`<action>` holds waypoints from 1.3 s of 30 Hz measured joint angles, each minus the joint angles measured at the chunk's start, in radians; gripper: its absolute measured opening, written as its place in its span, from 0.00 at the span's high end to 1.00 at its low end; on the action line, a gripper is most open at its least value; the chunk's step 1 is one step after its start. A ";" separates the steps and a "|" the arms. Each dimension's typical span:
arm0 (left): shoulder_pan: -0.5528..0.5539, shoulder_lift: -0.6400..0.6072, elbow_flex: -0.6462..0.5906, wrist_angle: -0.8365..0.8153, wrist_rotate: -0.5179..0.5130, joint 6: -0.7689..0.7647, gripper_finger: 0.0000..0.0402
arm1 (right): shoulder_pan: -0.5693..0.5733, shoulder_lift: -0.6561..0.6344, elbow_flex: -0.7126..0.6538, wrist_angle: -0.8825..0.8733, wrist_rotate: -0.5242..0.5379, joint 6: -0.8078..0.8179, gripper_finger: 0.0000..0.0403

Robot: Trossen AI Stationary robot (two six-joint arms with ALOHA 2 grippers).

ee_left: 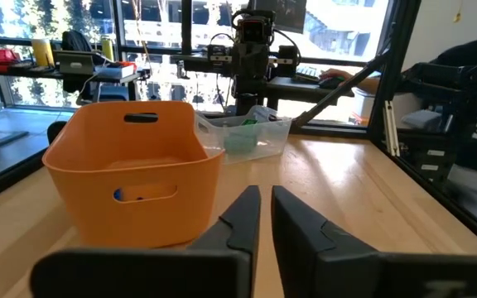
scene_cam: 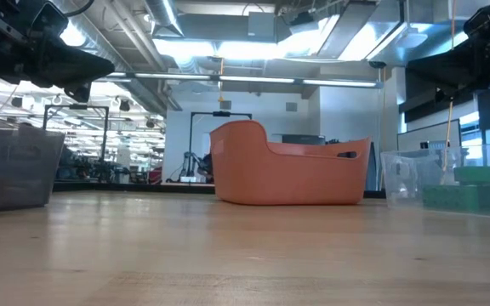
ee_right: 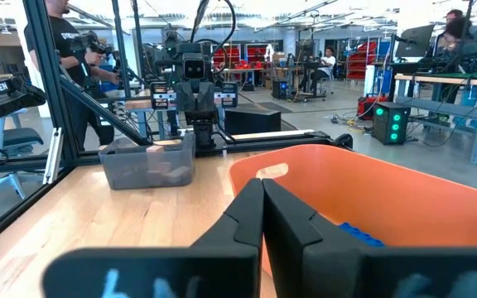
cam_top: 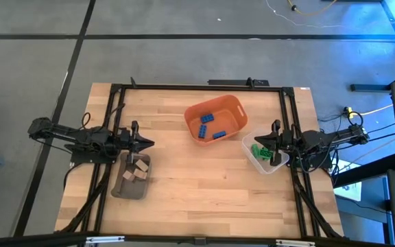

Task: Sort & place blocks by color
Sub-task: Return to Home Position

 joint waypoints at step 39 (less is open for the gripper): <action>0.000 0.000 0.000 0.000 0.000 0.000 0.97 | 0.000 0.000 0.000 0.000 0.000 0.000 0.98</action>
